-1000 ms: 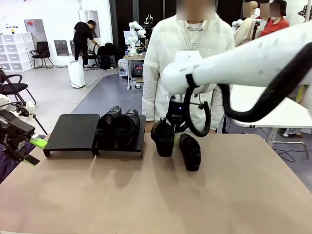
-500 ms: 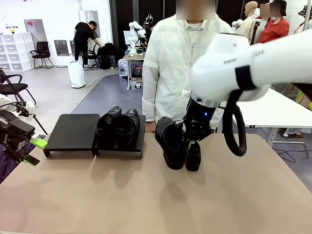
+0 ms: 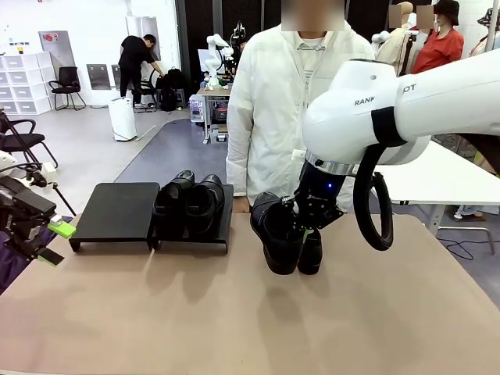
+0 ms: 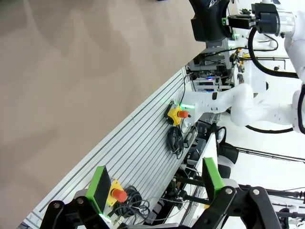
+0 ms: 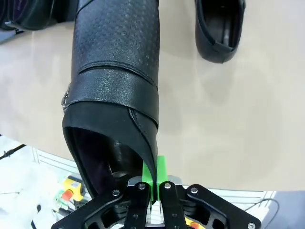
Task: Organize the shoes by placing them on the stand.
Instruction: Pick up one Shoe and place it in the middle of the table.
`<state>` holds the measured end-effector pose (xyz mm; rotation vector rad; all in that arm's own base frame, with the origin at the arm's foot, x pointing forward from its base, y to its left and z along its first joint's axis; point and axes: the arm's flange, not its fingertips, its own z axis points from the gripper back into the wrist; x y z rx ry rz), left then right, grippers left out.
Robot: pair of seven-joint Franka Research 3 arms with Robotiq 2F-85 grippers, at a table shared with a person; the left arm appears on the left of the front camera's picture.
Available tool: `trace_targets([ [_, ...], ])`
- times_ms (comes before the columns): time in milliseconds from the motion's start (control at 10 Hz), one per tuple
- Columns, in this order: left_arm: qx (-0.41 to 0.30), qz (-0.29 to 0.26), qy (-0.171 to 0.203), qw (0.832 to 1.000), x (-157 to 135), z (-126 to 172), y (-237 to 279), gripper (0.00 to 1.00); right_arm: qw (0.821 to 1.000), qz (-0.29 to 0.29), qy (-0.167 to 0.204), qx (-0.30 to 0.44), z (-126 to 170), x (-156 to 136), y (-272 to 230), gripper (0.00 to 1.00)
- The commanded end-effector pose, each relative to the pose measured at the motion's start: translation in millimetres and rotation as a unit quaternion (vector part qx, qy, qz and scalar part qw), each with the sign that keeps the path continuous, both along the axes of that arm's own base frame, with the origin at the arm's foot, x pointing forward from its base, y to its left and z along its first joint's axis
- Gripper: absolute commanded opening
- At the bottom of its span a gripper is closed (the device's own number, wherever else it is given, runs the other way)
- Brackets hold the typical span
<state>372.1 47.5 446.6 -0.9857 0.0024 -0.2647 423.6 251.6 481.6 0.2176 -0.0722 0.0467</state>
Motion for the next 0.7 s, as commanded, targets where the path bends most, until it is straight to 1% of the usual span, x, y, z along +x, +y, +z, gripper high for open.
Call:
trace_targets([
  [0, 0.001, 0.000, 0.003, 1.000, -1, 2, 0, 1.00, 0.998, -0.029, -0.038, -0.028, -4, -33, 11, 0.00],
  [100, 0.001, 0.000, 0.003, 1.000, -1, 2, 0, 1.00, 0.997, -0.051, -0.047, -0.044, -11, -66, 21, 0.00],
  [200, 0.001, 0.000, 0.003, 1.000, -1, 2, 0, 1.00, 0.995, -0.078, -0.030, -0.046, -24, -100, 30, 0.00],
  [300, 0.001, 0.000, 0.003, 1.000, -1, 2, 0, 1.00, 0.997, -0.077, -0.015, -0.027, -38, -121, 44, 0.00],
  [400, 0.001, 0.000, 0.003, 1.000, -1, 2, 0, 1.00, 0.996, -0.080, 0.005, -0.034, -55, -130, 62, 0.00],
  [500, 0.001, 0.000, 0.003, 1.000, -1, 2, 0, 1.00, 0.996, -0.082, 0.014, -0.026, -68, -127, 77, 0.00],
  [600, 0.001, 0.000, 0.003, 1.000, -1, 2, 0, 1.00, 0.995, -0.094, 0.015, -0.005, -79, -115, 90, 0.00],
])
